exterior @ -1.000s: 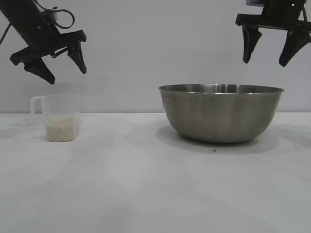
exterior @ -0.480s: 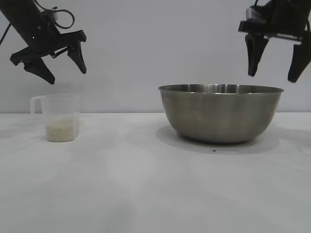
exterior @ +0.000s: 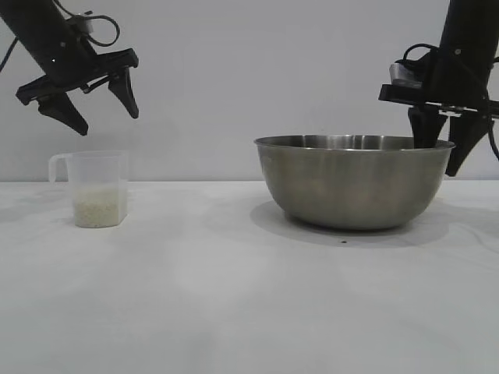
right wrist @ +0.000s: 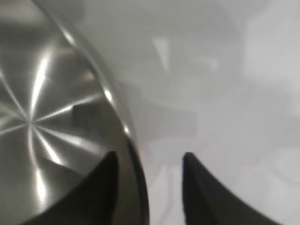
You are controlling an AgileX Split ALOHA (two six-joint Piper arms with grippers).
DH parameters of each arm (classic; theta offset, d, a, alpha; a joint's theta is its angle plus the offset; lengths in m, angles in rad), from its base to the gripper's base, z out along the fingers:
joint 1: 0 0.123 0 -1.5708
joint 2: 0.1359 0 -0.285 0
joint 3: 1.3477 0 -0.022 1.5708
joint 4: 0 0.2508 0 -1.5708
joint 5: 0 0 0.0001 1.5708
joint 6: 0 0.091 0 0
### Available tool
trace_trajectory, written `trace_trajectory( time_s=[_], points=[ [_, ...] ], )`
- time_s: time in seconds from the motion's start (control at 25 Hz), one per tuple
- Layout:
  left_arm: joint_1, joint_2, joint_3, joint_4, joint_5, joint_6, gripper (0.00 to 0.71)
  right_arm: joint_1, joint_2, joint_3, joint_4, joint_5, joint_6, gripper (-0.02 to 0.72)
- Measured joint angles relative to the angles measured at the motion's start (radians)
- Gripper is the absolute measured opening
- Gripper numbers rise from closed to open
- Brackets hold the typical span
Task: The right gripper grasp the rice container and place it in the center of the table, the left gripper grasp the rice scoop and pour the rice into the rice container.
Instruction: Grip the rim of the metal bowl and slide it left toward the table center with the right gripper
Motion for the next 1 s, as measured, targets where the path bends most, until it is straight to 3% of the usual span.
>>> trace_trajectory(
  time_s=[0.44,1.0],
  points=[
    [0.0,0.0,0.0,0.0,0.002,0.0,0.534,0.0,0.002,0.0,0.151,0.032,-0.081,0.0],
    [0.0,0.0,0.0,0.002,0.008,0.0,0.534,0.127,0.008,0.0,0.177,0.033,-0.094,0.0]
  ],
)
